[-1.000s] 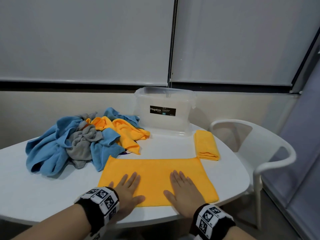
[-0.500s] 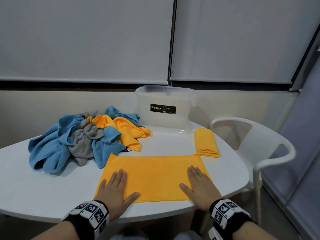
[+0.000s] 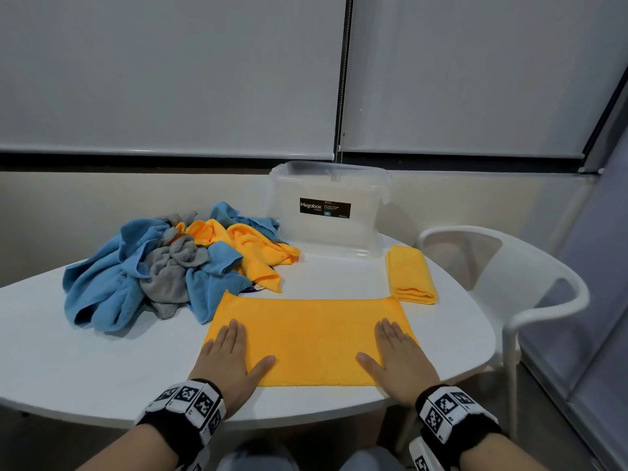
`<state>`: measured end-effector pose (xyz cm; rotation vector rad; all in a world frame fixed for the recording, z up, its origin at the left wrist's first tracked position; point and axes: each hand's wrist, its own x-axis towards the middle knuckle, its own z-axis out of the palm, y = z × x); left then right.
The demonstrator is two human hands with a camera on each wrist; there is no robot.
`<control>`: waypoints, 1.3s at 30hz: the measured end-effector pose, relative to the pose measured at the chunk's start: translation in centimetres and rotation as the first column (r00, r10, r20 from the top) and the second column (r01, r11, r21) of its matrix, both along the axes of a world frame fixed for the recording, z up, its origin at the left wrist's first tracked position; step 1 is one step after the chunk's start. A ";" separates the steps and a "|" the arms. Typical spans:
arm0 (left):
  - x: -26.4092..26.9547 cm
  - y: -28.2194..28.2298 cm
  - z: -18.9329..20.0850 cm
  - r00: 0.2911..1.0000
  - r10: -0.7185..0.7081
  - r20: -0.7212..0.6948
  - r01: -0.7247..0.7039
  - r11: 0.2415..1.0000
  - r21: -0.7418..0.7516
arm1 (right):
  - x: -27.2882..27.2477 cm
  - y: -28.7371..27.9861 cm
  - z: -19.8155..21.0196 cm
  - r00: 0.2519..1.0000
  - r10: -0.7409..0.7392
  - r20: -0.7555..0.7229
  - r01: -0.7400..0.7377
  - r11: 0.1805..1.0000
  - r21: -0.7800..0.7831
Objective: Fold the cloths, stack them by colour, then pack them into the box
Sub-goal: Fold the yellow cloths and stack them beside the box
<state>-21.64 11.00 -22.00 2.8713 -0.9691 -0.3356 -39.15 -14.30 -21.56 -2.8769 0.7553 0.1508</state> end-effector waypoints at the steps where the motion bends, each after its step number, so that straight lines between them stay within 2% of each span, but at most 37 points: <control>1: -0.1 0.1 0.0 1.000 -0.001 0.004 0.001 1.000 0.001 | -0.1 -0.1 -0.1 1.000 0.009 0.000 -0.009 1.000 -0.010; 10: -0.6 0.3 0.2 1.000 0.003 -0.011 -0.003 1.000 0.012 | -0.5 -0.3 0.2 0.999 0.046 -0.004 -0.046 0.999 -0.020; 17: -0.7 0.4 0.6 1.000 0.016 -0.025 -0.016 1.000 -0.003 | -0.1 -0.3 0.7 0.999 -0.052 0.016 0.051 0.996 0.072; 19: -0.7 0.4 0.7 0.999 0.026 -0.031 -0.026 0.999 -0.025 | 0.0 -0.9 1.2 0.996 -0.061 0.061 0.053 0.990 0.134; 21: -0.3 0.4 1.6 0.995 0.030 -0.091 -0.035 0.998 -0.052 | -0.2 -1.8 2.3 0.976 -0.114 0.184 0.075 0.976 0.206; 23: 0.6 0.5 3.0 0.978 0.063 -0.200 -0.088 0.989 -0.119 | -0.3 -2.9 3.4 0.939 -0.199 0.282 0.146 0.970 0.197; 24: 1.3 0.5 3.9 0.968 0.104 -0.229 -0.147 0.973 -0.176 | -0.3 -3.4 3.8 0.929 -0.238 0.282 0.197 0.966 0.167; 26: 3.0 0.3 5.3 0.955 0.217 -0.200 -0.258 0.944 -0.208 | -0.1 -4.1 4.4 0.929 -0.311 0.202 0.289 0.948 0.132; 28: 4.3 -0.2 6.3 0.947 0.298 -0.118 -0.310 0.945 -0.108 | 0.4 -4.4 4.7 0.926 -0.373 0.068 0.360 0.921 0.146; 29: 4.7 -0.4 6.6 0.944 0.315 -0.101 -0.320 0.947 -0.033 | 0.6 -4.5 5.0 0.920 -0.391 0.023 0.382 0.910 0.160; 31: 4.9 -1.1 6.6 0.933 0.341 -0.111 -0.341 0.940 0.023 | 1.0 -4.5 5.5 0.910 -0.413 -0.027 0.410 0.893 0.187; 33: 4.6 -1.8 6.7 0.935 0.341 -0.100 -0.331 0.938 0.106 | 1.4 -4.6 5.8 0.903 -0.425 -0.062 0.428 0.879 0.208; 36: 4.6 -2.4 7.0 0.963 0.266 -0.044 -0.247 0.935 0.254 | 1.9 -4.1 5.9 0.907 -0.412 -0.089 0.422 0.887 0.186; 39: 4.5 -2.4 7.2 0.963 0.254 -0.090 -0.219 0.933 0.284 | 2.5 -3.8 5.6 0.915 -0.401 -0.052 0.404 0.901 0.158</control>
